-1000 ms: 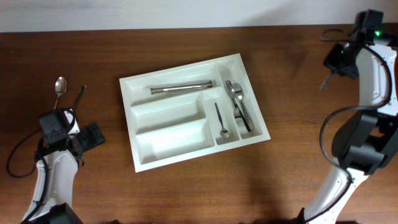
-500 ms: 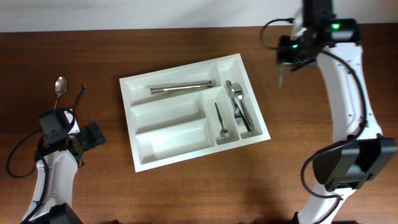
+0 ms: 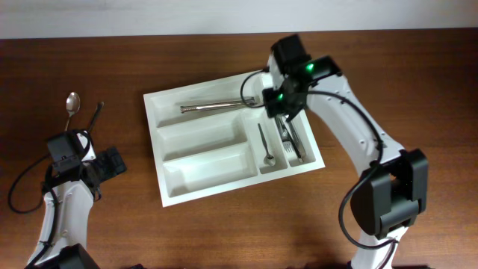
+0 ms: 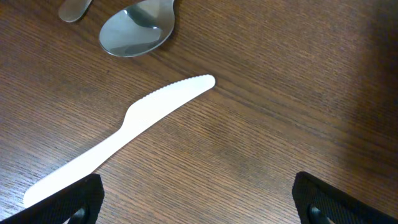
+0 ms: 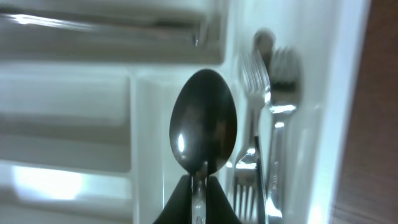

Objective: Pack container

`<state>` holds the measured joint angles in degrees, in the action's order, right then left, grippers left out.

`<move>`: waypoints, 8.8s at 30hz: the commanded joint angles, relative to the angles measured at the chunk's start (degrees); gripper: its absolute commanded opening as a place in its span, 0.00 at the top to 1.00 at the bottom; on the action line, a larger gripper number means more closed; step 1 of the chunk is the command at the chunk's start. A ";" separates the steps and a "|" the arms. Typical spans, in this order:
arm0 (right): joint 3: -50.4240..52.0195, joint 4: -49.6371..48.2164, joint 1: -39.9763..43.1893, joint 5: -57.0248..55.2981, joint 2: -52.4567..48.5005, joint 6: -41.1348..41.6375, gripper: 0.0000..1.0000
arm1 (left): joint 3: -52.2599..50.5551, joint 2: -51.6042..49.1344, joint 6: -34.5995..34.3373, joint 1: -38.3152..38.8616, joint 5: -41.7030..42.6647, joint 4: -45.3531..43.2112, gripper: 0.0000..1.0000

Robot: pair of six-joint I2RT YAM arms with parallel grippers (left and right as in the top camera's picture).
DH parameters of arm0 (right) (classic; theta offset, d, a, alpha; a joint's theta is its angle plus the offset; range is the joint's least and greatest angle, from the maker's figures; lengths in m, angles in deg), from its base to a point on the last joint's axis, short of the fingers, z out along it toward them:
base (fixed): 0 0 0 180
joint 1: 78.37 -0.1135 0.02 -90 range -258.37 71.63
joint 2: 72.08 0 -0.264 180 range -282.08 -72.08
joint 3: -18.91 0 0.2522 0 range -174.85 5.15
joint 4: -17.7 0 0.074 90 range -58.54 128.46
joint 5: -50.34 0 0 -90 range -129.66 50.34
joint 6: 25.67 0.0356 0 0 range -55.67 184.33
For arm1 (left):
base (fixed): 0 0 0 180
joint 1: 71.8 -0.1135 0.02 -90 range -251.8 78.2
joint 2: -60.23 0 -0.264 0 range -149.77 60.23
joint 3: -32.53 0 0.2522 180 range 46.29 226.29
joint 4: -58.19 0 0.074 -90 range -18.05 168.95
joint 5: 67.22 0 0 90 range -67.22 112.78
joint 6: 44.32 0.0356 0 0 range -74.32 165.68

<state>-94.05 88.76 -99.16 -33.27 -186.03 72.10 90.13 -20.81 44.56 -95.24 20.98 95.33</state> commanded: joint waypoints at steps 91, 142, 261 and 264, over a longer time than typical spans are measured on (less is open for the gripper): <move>10.86 -2.34 15.21 8.79 -6.93 -14.14 0.83 | 1.05 -0.28 0.72 -0.31 -0.13 0.09 0.01; 3.23 -6.75 24.63 1.75 13.88 -8.79 0.20 | 1.05 -0.28 0.72 -0.31 -0.13 0.09 0.01; -4.48 -2.67 42.95 10.56 17.97 -3.89 0.01 | 67.23 -54.01 39.93 -2.99 6.99 37.73 0.39; -4.48 -2.67 42.95 10.54 17.97 -3.89 0.01 | 66.64 -54.01 42.32 -2.99 6.99 37.68 0.42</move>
<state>-97.98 86.13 -56.37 -23.46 -168.66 67.80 156.77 -74.31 83.81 -97.86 26.90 132.81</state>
